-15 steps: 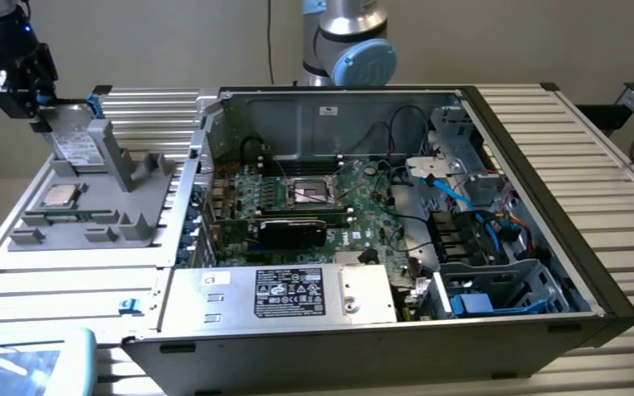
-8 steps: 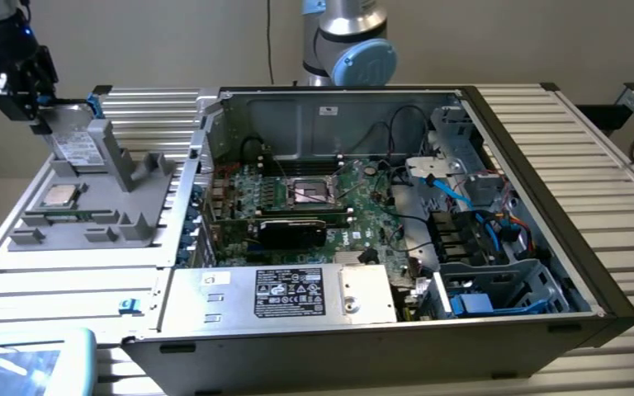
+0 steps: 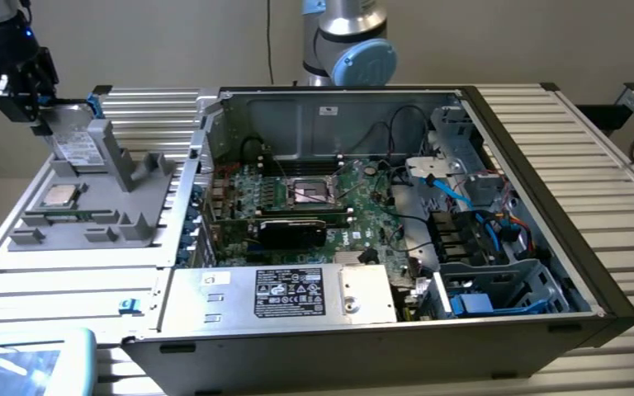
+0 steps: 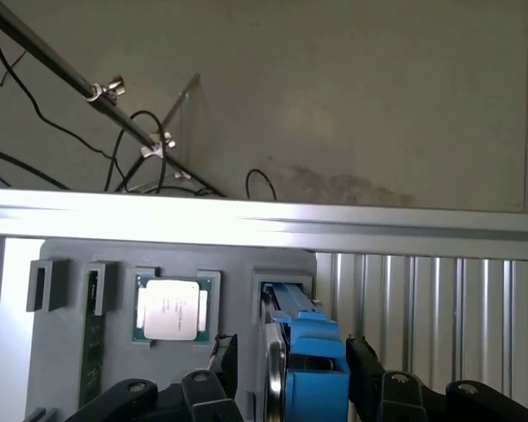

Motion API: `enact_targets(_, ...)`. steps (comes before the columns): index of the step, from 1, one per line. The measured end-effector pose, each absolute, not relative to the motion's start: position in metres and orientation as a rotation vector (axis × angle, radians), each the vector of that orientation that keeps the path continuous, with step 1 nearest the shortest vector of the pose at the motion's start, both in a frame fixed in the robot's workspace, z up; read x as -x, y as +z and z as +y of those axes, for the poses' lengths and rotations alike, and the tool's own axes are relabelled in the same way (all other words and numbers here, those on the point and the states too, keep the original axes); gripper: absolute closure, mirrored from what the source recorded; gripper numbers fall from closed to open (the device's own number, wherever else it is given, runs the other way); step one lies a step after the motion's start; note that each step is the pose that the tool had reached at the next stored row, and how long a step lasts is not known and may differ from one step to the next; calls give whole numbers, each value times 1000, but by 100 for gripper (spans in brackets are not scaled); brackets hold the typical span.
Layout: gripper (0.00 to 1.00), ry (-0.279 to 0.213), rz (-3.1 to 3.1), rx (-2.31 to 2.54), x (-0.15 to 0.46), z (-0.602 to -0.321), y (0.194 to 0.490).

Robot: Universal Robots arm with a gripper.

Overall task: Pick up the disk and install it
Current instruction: 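Pick up the disk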

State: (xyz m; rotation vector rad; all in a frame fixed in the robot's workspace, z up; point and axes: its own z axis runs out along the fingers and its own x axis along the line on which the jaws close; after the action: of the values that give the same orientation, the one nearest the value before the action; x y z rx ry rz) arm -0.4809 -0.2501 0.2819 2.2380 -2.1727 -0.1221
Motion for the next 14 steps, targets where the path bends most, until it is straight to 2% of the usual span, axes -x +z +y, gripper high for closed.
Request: enact_targets(14, 39, -128, -2179, -2241, 481, -250, 278)
